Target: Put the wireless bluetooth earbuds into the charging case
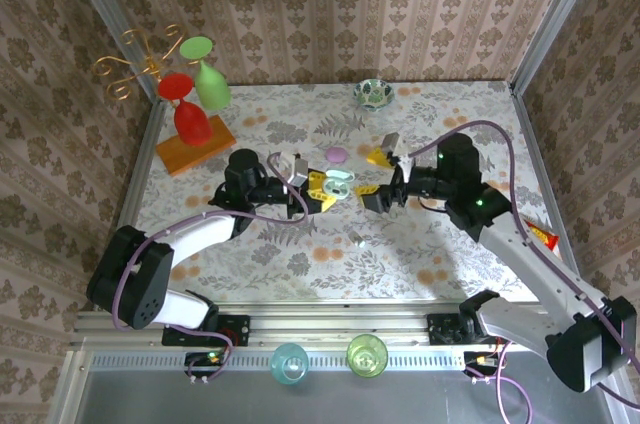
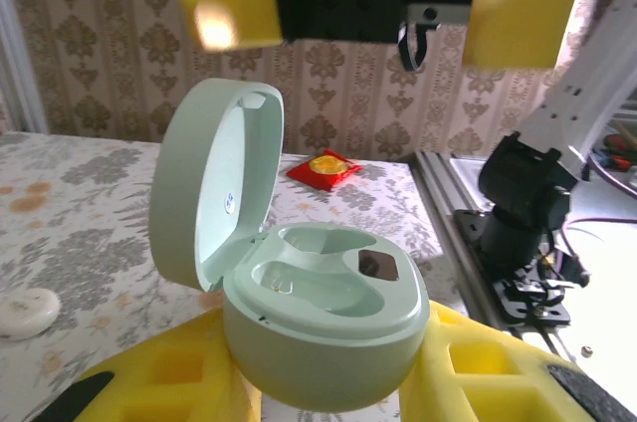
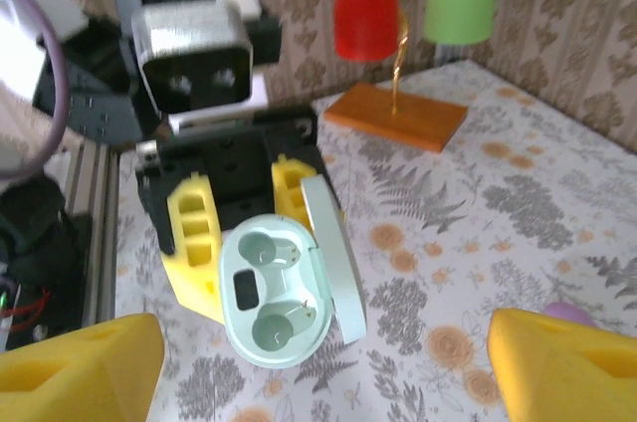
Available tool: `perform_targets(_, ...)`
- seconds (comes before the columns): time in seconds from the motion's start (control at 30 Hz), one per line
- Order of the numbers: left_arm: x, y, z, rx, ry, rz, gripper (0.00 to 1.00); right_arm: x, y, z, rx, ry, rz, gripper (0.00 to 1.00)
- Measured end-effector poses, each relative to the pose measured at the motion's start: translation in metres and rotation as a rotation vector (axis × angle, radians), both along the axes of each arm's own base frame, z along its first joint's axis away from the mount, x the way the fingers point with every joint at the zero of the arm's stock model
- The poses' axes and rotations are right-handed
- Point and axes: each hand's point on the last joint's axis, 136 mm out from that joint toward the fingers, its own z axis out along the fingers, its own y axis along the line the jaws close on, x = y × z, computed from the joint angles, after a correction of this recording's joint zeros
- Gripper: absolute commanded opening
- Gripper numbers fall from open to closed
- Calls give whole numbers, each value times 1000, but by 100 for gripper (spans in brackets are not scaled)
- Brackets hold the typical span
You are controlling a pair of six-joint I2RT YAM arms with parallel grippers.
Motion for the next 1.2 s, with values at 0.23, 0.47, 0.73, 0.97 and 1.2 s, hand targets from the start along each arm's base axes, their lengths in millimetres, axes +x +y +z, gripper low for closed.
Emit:
perform_targets(0.23,20,9,-5,-16,-25,128,27,43,-49,13,158,88,-312,77)
perform_targets(0.47,36,15,-2,-55,-63,248,27,71,-86,-23,204,335,-597,72)
perform_targets(0.73,48,21,4,-92,-91,341,27,68,-102,-118,18,715,-769,62)
perform_targets(0.97,49,21,6,-99,-101,351,27,42,-110,-187,-203,950,-840,57)
perform_targets(1.2,49,21,6,-99,-101,351,27,25,-90,-227,-311,1079,-808,49)
